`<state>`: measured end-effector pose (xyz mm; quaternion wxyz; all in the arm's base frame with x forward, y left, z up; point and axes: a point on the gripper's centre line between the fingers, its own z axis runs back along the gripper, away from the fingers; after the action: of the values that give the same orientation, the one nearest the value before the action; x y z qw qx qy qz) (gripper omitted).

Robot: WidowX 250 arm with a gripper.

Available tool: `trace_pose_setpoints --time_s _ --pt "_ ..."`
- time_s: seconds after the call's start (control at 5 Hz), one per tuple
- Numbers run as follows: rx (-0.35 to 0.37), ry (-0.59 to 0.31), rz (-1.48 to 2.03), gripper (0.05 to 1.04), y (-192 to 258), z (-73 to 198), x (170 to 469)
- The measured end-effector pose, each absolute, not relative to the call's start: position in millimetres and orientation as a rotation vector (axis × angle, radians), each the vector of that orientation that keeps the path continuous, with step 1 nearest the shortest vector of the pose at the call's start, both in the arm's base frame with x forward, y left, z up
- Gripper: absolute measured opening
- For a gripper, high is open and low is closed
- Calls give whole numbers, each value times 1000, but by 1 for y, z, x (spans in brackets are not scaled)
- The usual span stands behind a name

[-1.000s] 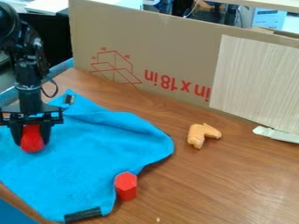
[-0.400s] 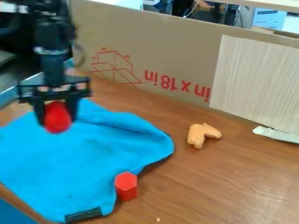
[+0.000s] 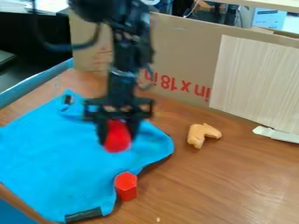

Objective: Move the red figure to the right side of the table

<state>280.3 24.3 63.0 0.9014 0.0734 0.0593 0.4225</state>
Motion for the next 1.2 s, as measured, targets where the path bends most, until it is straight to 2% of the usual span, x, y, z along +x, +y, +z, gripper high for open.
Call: trace_pose_setpoints --time_s 0.2,0.4,0.6,0.8,1.0,1.2 --pt "179 110 864 620 -26 49 289" --pt "191 132 876 620 -72 33 308" --pt "191 112 872 620 -113 23 321" --pt "195 99 897 674 -134 7 333" --pt "192 94 921 941 -141 1 340" --pt "179 108 902 1002 -137 2 327"
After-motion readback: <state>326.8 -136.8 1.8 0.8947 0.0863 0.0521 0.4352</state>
